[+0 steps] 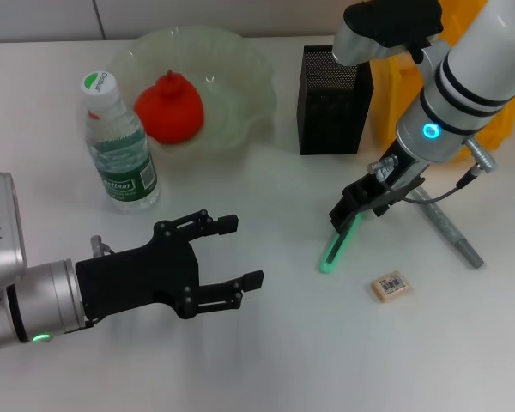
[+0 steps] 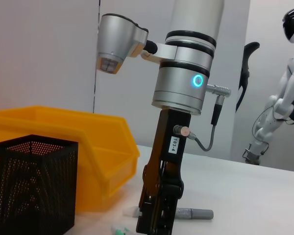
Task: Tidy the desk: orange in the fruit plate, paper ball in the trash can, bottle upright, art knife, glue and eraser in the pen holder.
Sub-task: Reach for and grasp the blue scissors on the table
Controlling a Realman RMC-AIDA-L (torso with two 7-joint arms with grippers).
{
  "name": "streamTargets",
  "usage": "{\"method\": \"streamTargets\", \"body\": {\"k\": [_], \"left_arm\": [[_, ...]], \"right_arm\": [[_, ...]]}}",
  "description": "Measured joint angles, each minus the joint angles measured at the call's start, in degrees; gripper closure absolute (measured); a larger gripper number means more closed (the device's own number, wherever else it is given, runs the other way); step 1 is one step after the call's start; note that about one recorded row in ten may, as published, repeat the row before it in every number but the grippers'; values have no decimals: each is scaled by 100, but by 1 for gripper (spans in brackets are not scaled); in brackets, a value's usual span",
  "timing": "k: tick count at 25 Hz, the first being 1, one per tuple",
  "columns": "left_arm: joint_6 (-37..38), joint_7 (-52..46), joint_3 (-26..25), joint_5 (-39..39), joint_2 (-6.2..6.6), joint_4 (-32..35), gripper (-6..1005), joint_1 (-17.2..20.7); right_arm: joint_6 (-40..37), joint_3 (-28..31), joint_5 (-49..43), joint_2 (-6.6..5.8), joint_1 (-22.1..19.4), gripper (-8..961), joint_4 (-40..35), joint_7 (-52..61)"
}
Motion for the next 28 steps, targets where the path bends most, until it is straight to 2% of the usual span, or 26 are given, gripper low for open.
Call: {"method": "streamTargets", "body": {"k": [28], "left_arm": [[46, 34, 21, -86, -3, -12, 185, -6]], "right_arm": [[129, -65, 31, 14, 28, 273, -101, 52]]}}
